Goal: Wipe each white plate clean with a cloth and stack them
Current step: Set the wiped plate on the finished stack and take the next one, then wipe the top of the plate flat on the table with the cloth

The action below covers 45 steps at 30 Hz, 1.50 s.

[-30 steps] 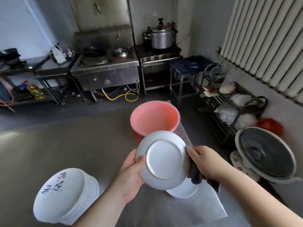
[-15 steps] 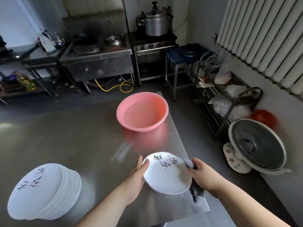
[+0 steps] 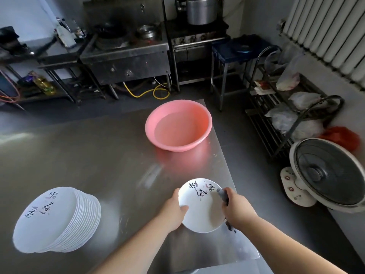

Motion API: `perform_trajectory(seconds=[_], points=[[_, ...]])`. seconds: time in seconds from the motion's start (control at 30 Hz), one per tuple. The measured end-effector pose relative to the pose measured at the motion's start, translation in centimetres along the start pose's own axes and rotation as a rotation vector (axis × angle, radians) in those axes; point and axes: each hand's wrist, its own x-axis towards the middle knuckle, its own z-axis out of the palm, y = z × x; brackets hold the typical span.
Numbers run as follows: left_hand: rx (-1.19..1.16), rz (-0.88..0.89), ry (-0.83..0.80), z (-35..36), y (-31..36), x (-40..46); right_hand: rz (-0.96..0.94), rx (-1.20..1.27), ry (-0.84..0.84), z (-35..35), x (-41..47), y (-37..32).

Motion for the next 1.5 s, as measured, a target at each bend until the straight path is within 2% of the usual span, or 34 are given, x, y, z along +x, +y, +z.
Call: perform_trajectory(seconds=[0.27,0.63,0.8,0.97,1.2,1.33,1.5], points=[[0.392,-0.014,0.073,1.4,-1.0,2.9,0.005,-0.241,-0.033,0.1,1.4,-0.1],[0.453,0.012,0.093,0.4,-1.2,2.3,-0.068,-0.569,0.049,-1.0,0.1,-1.6],[0.396,0.105,0.175,-4.4,-2.3,-1.1,-0.217,-0.538,0.153,-1.5,-1.4,-5.6],[0.352,0.054,0.310,-12.4,-7.8,-6.0,-0.411,-0.390,0.153,0.1,-2.1,-13.1],[0.294,-0.124,0.515,-22.6,-20.5,-11.6,-0.587,-0.217,-0.041,6.7,-3.6,-25.5],[0.277,-0.274,0.595,-25.1,-26.7,-13.5,-0.503,-0.291,-0.123,11.6,-4.8,-31.3],[0.258,-0.284,0.584,-26.6,-31.3,-14.2,-0.513,-0.459,-0.030,16.5,-5.1,-36.6]])
